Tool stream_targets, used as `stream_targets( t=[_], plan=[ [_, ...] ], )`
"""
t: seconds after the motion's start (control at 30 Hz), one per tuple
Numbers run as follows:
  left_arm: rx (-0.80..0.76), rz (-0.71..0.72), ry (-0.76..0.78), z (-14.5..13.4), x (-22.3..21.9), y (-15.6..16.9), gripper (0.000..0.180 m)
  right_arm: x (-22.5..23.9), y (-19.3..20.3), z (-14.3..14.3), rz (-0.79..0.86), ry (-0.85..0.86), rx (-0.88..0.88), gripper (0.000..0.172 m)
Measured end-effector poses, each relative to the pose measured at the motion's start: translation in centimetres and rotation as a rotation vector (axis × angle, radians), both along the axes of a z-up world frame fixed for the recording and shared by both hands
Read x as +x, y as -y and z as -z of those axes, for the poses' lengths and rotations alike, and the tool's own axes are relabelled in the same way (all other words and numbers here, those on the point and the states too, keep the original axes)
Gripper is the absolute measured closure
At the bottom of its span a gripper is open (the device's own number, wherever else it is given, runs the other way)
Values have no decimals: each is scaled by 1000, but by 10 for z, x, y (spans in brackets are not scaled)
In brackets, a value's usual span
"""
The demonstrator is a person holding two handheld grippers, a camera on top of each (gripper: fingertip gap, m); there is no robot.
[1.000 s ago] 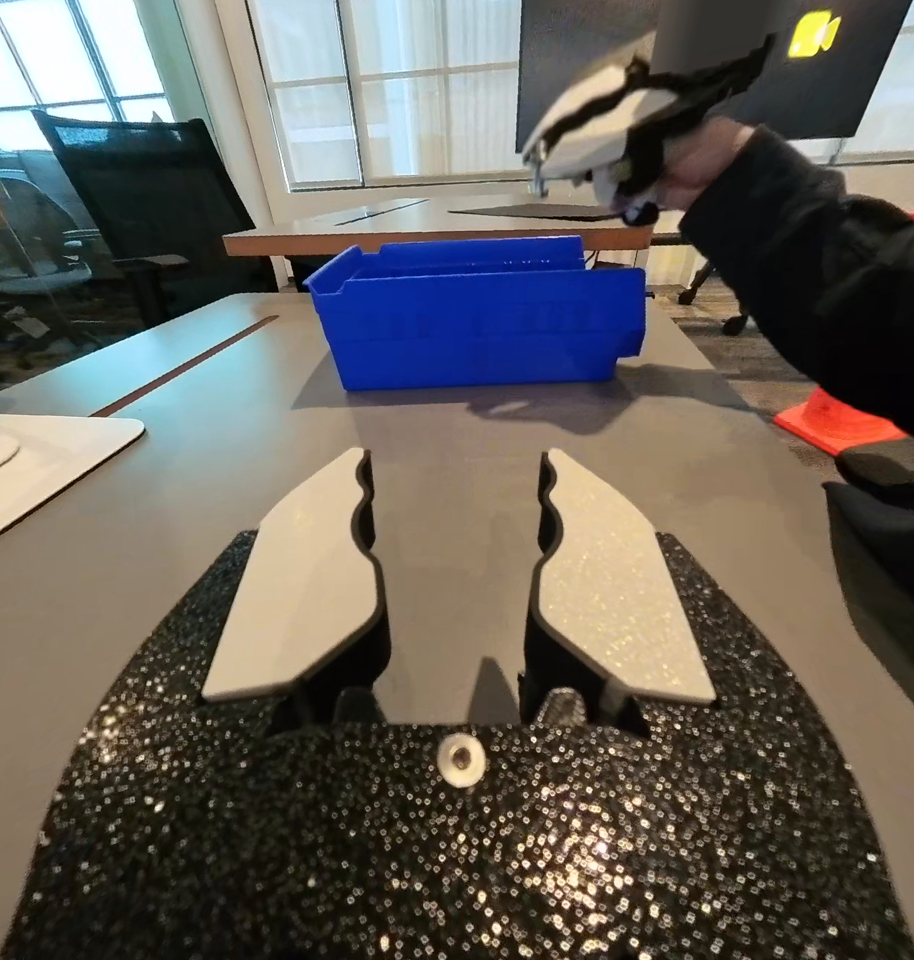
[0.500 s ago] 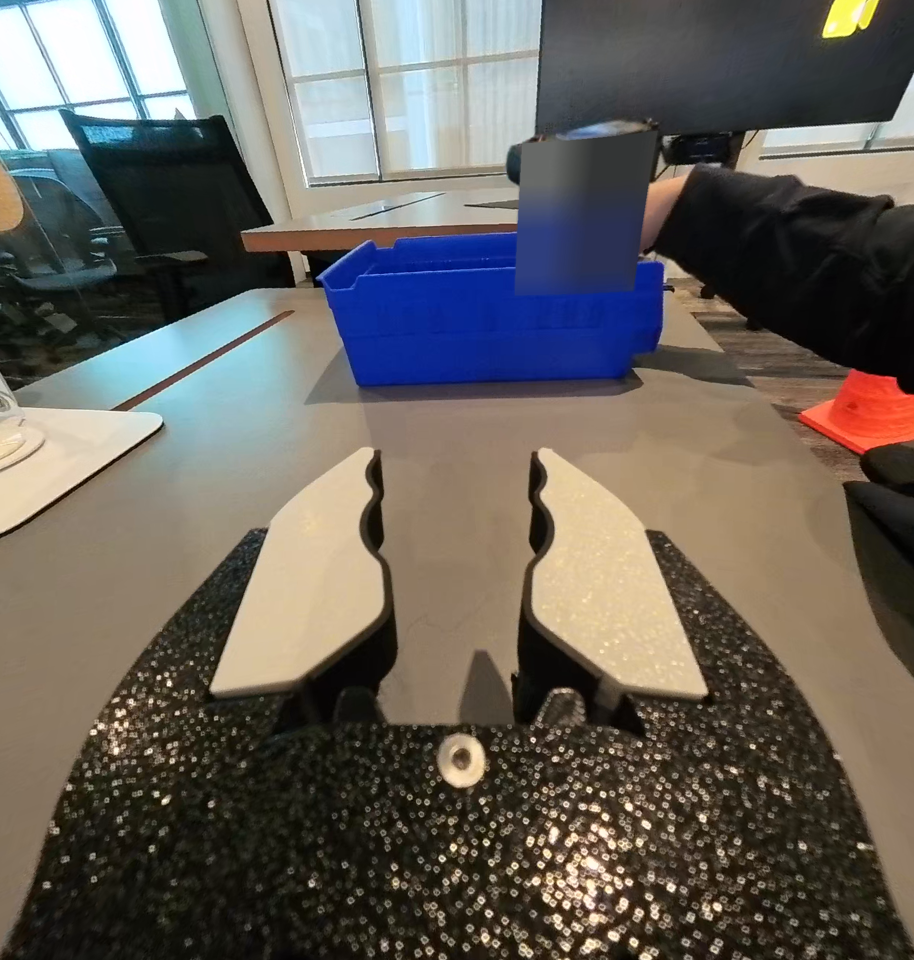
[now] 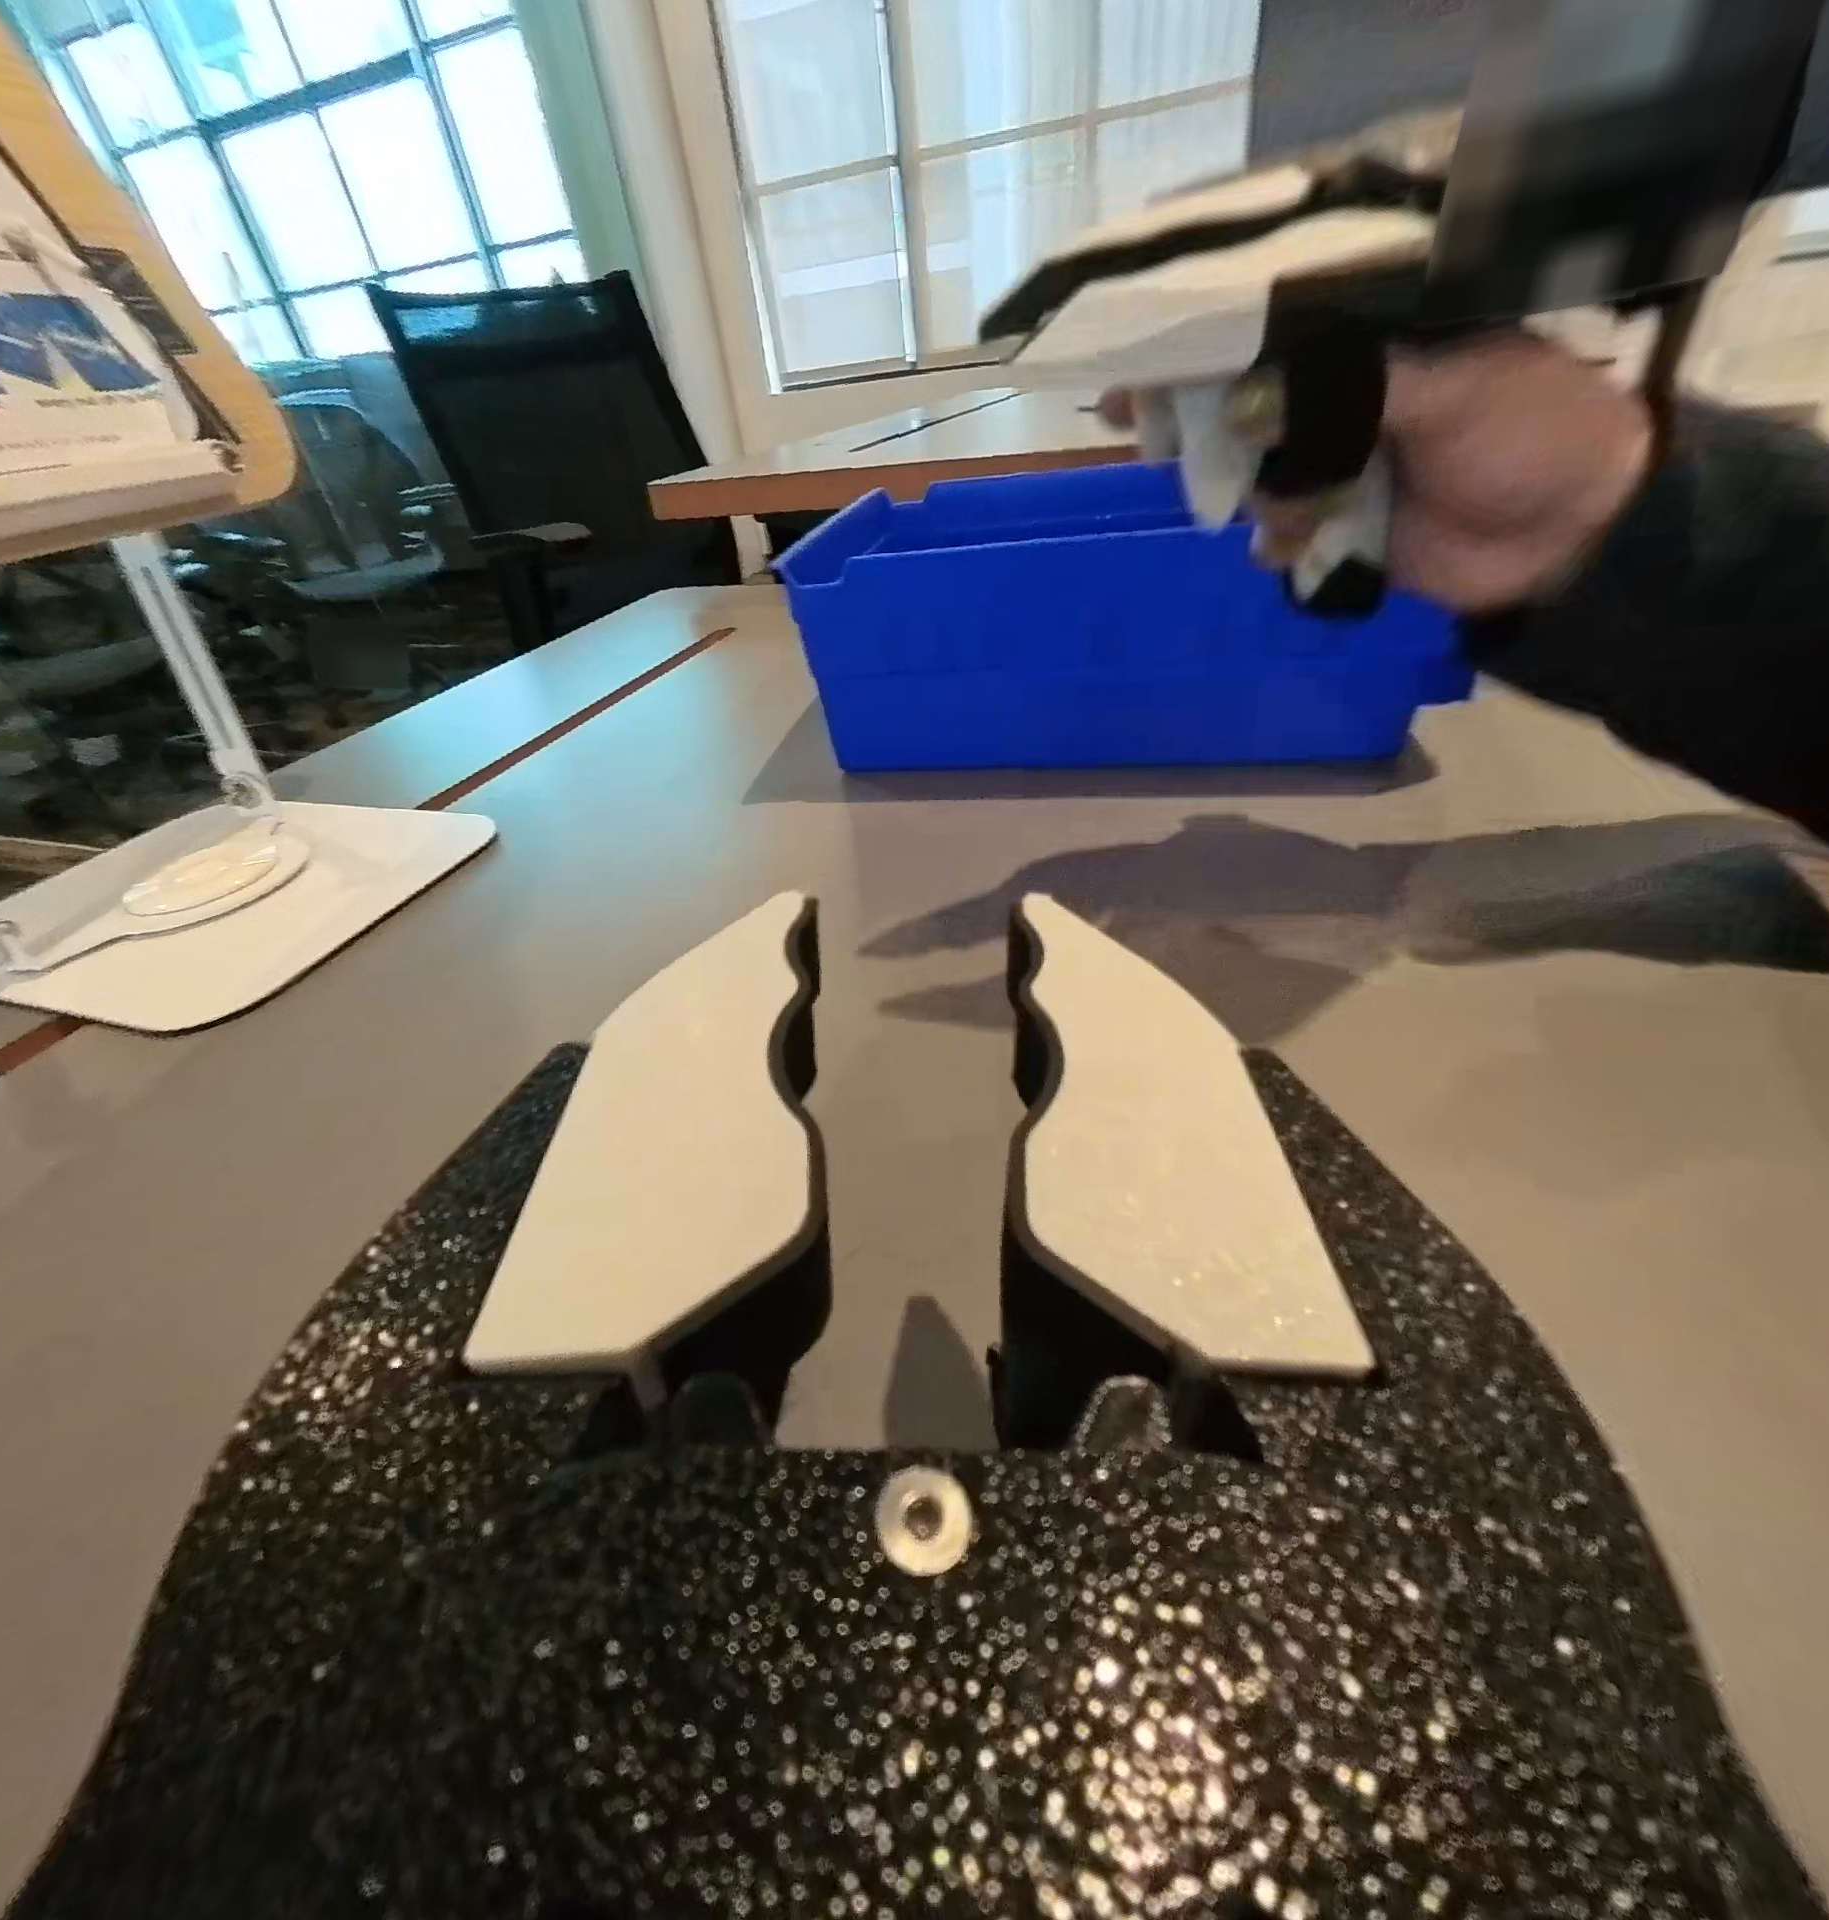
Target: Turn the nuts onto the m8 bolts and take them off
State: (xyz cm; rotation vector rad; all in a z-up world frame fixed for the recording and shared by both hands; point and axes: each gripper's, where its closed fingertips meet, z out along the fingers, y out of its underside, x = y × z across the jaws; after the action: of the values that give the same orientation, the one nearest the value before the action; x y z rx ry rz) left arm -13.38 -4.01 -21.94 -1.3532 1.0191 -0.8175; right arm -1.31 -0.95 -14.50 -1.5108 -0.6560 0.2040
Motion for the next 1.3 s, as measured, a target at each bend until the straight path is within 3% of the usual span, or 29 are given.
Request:
stream_targets(
  t=[0.17,0.27,0.4,0.53,1.17,1.23,1.3],
  plan=[
    [53,-208,-11,-5,-21,-18,180,-48,-25,46,43,-133,67,156],
    [22,-342,-34,-1,-38,-34,180,-76,-15,62,-72,-186,-1,160],
    [-52,-391,-39,7,-46,-43,180,-87,-10,67,-76,-38,86,172],
    [-67,-441,-49,9,-53,-49,180,-92,-7,71,-109,-35,53,172],
    [-37,-430,-59,8,-52,-44,180,-94,-1,69,-143,-53,63,172],
    [1,-389,-32,-6,-48,-34,180,-95,0,69,-149,-49,68,172],
    [129,-338,65,-44,-44,-10,180,-96,1,68,-163,-56,66,172]
  ],
)
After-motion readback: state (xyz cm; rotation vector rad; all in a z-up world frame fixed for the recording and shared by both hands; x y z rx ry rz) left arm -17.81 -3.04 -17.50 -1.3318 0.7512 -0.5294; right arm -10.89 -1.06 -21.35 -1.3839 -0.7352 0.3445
